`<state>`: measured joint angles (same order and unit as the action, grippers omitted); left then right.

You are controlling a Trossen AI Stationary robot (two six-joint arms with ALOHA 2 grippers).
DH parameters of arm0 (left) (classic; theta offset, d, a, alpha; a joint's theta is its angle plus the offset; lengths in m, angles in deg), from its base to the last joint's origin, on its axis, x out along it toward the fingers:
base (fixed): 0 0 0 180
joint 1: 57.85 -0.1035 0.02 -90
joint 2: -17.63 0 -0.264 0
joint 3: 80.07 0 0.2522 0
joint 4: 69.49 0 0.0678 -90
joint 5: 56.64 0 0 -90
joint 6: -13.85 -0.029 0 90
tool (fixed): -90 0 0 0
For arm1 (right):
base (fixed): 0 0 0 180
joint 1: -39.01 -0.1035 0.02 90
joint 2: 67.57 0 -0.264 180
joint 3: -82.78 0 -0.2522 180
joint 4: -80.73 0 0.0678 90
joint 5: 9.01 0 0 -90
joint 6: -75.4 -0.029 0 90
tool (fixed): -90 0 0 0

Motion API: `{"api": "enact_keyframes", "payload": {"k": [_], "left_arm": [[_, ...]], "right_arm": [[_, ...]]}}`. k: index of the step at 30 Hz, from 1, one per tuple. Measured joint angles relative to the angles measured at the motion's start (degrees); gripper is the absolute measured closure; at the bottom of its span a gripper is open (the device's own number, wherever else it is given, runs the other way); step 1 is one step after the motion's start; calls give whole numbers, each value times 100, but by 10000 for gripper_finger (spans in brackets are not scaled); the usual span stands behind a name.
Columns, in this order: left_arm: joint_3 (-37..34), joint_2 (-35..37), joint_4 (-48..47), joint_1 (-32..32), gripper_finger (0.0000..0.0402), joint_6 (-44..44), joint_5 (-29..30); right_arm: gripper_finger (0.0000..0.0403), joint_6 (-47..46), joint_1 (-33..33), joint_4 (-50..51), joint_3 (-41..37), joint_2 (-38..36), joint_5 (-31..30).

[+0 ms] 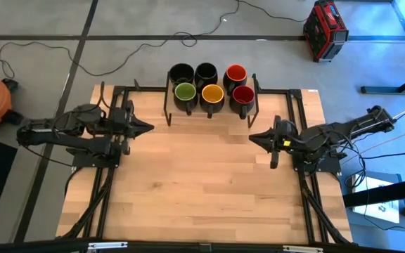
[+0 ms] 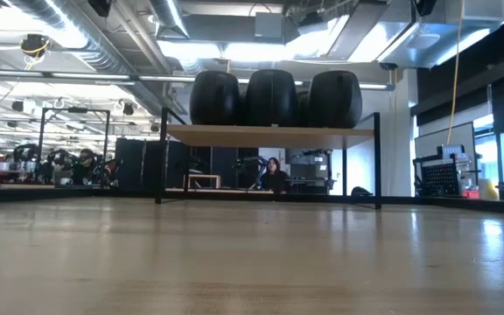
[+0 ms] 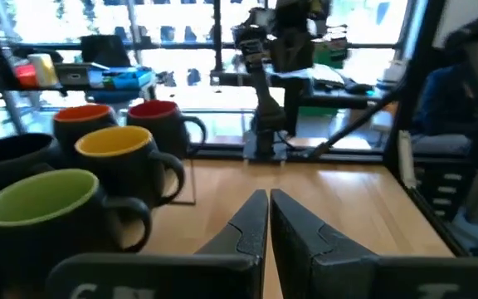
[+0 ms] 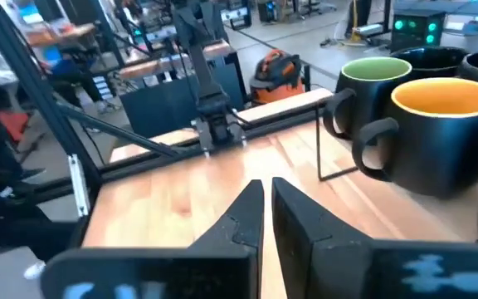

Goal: Place coffee mugs
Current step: Return to Home Position

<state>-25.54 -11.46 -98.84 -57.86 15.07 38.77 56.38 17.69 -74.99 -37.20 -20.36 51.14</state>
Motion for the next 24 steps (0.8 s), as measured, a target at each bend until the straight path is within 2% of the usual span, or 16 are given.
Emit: {"api": "enact_keyframes", "payload": {"k": [7, 15, 24], "left_arm": [[-615, 660, 302, 0, 394, -180, -324], [-1149, 1452, 328, 0, 395, -178, -320], [-1558, 2119, 334, 0, 395, -185, -318]], "right_arm": [[384, 150, -1, -281, -735, -720, 335], [384, 466, 0, -458, -1230, -1167, 148], [384, 1052, 0, -1010, -1752, -1565, 617]]}}
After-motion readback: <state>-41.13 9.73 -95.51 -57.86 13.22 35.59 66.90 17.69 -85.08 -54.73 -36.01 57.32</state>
